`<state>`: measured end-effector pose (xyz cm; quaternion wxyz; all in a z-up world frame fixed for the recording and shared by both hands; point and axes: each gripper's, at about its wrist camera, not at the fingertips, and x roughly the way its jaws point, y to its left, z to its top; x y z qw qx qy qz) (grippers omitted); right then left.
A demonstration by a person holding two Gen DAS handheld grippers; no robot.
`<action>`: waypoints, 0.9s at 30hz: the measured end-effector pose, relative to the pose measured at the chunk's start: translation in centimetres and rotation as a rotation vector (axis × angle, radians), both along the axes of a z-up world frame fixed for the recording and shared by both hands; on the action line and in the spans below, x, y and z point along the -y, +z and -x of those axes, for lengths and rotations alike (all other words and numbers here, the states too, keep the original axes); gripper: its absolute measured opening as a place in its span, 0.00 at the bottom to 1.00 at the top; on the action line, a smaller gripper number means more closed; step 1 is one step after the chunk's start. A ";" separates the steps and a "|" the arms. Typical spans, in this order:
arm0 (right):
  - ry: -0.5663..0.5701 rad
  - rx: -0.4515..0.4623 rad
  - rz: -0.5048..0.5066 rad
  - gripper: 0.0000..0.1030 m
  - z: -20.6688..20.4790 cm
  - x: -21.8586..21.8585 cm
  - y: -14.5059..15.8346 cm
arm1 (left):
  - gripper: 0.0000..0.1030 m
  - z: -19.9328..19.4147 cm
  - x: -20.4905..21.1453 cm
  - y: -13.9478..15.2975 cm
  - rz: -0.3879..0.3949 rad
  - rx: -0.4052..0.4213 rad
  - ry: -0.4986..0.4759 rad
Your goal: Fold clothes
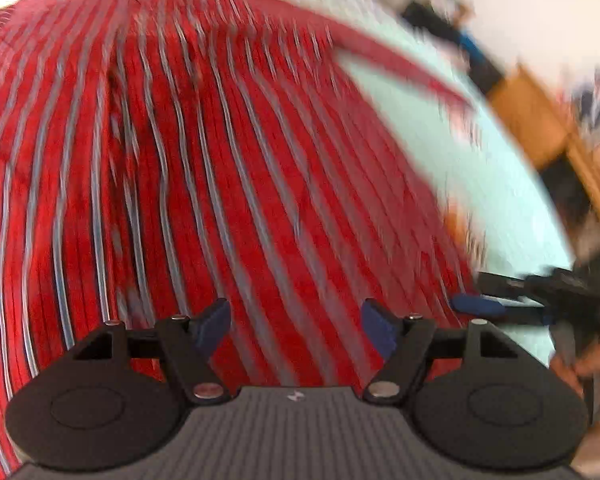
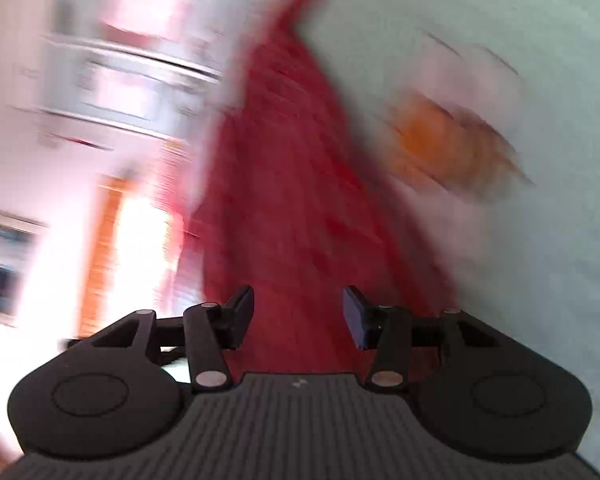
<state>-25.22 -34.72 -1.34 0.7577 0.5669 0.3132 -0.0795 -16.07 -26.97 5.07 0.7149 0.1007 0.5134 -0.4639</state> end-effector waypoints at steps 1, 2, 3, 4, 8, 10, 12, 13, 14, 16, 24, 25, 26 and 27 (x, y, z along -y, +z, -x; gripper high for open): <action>-0.030 -0.021 0.016 0.02 0.6 -0.4 -0.5 | 0.72 1.1 -0.2 -0.6 -0.036 0.015 -0.027; -0.069 -0.037 0.012 0.00 1.0 -0.6 -0.4 | 0.72 1.9 -0.6 -0.6 -0.039 0.028 -0.038; -0.099 -0.035 0.008 0.07 1.3 -0.8 0.2 | 0.72 2.5 -0.9 -0.4 -0.031 0.041 -0.043; -0.130 -0.033 0.003 0.13 1.6 -1.1 0.8 | 0.72 2.9 -1.3 -0.3 -0.019 0.029 -0.039; -0.079 -0.013 0.050 0.39 1.3 -3.0 2.5 | 0.72 2.7 -2.5 -0.3 0.018 -0.035 0.008; -0.055 -0.112 0.036 0.08 1.6 -3.5 1.0 | 0.72 2.7 -3.7 0.7 0.059 -0.049 0.045; -0.107 -0.164 0.013 0.00 1.8 -3.8 1.1 | 0.72 2.7 -4.9 1.7 0.104 -0.060 0.085; -0.082 -0.168 0.050 0.05 1.1 -4.3 1.9 | 0.72 2.7 -5.9 2.2 0.121 -0.053 0.112; -0.057 -0.172 0.086 0.09 0.3 -4.8 2.7 | 0.72 2.6 -6.9 2.5 0.128 -0.039 0.139; 0.040 -0.124 0.137 0.14 -2.1 -5.9 3.8 | 0.72 2.6 -8.5 2.7 0.102 -0.014 0.188; 0.218 -0.056 0.063 0.00 -8.3 -8.8 -0.6 | 0.72 2.7 -12.4 0.5 -0.033 -0.007 0.248; 0.193 -0.062 0.040 0.00 -7.4 -8.8 -1.3 | 0.72 2.7 -12.8 0.3 -0.042 -0.006 0.241; 0.173 -0.071 0.015 0.00 -6.7 -8.8 -1.8 | 0.72 2.8 -13.0 0.3 -0.045 0.003 0.230; 0.174 -0.088 0.002 0.00 -6.3 -8.7 -1.8 | 0.72 3.0 -13.1 0.3 -0.046 0.015 0.217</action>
